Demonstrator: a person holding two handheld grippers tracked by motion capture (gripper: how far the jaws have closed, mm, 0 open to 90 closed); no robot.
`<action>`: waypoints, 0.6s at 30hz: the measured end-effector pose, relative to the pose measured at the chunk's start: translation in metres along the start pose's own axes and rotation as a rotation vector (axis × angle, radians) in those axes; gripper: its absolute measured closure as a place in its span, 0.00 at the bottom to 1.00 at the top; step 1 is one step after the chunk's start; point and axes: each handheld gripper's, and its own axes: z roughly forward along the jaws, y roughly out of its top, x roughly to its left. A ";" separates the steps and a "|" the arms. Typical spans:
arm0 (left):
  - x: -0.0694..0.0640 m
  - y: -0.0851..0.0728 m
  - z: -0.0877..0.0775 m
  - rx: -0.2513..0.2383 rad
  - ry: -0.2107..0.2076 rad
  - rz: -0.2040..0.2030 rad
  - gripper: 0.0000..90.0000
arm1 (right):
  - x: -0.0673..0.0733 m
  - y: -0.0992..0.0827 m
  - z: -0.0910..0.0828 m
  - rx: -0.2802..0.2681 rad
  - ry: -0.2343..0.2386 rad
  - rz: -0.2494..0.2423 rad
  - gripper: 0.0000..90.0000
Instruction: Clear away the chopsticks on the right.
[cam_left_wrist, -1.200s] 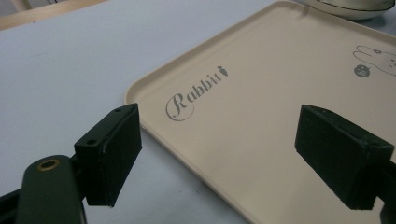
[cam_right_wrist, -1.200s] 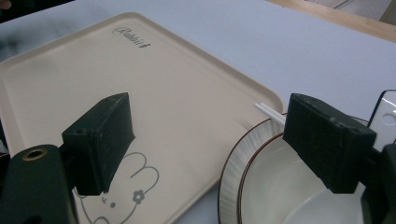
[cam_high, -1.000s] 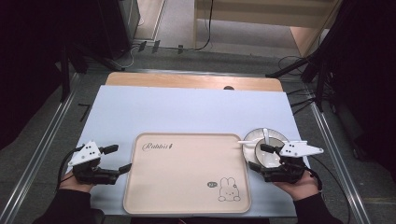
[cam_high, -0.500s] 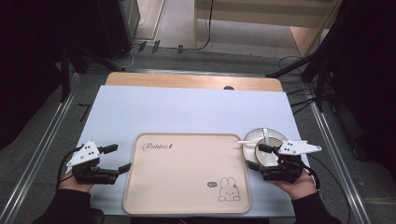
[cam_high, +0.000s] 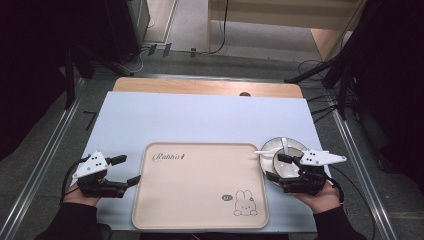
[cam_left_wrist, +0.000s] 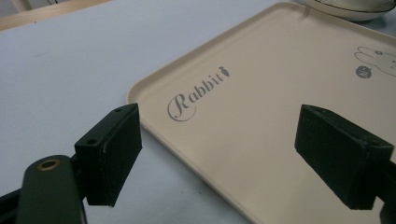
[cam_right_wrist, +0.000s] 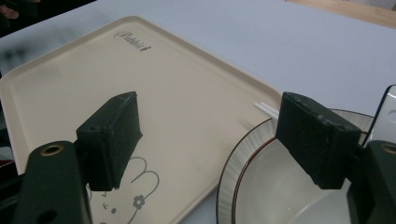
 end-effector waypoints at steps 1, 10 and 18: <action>0.000 0.000 0.000 0.000 0.000 0.000 0.17 | 0.000 0.000 -0.001 0.001 0.001 -0.002 0.25; 0.000 0.000 0.000 -0.003 0.001 -0.001 0.17 | -0.005 0.003 -0.017 -0.007 -0.042 0.016 0.25; 0.000 0.000 0.000 0.003 0.001 0.001 0.17 | -0.021 0.010 -0.033 -0.027 -0.133 0.038 0.31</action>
